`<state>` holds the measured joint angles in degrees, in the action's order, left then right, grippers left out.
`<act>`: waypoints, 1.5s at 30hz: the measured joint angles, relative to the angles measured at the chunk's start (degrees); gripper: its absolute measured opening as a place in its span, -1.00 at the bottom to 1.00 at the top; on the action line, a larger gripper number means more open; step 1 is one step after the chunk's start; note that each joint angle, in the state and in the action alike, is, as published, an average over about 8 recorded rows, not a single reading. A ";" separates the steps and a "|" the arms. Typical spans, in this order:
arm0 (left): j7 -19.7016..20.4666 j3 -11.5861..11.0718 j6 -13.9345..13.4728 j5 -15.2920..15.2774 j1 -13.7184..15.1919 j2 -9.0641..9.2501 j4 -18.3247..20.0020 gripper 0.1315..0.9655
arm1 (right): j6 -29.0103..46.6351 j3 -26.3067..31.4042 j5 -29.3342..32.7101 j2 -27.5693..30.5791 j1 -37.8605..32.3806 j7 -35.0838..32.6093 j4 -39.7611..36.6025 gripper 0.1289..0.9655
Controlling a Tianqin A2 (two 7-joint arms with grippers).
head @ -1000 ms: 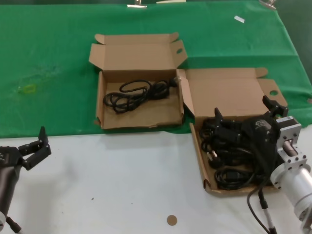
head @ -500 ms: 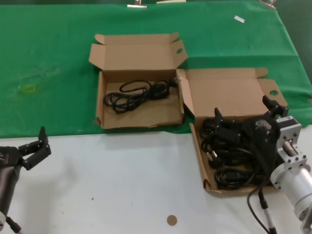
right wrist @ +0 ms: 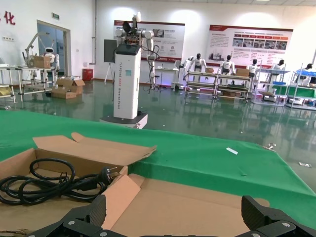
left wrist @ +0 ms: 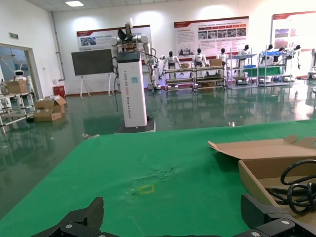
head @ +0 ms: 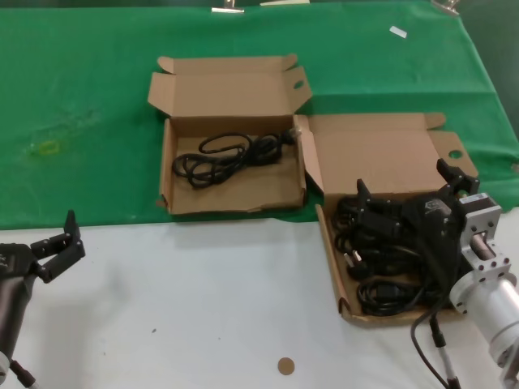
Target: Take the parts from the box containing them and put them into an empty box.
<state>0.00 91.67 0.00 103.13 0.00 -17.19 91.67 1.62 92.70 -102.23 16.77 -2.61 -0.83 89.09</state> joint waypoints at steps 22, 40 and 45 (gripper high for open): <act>0.00 0.00 0.00 0.00 0.00 0.00 0.00 1.00 | 0.00 0.00 0.00 0.00 0.00 0.00 0.00 1.00; 0.00 0.00 0.00 0.00 0.00 0.00 0.00 1.00 | 0.00 0.00 0.00 0.00 0.00 0.00 0.00 1.00; 0.00 0.00 0.00 0.00 0.00 0.00 0.00 1.00 | 0.00 0.00 0.00 0.00 0.00 0.00 0.00 1.00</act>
<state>0.00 91.67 0.00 103.13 0.00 -17.19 91.67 1.62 92.70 -102.23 16.77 -2.61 -0.83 89.09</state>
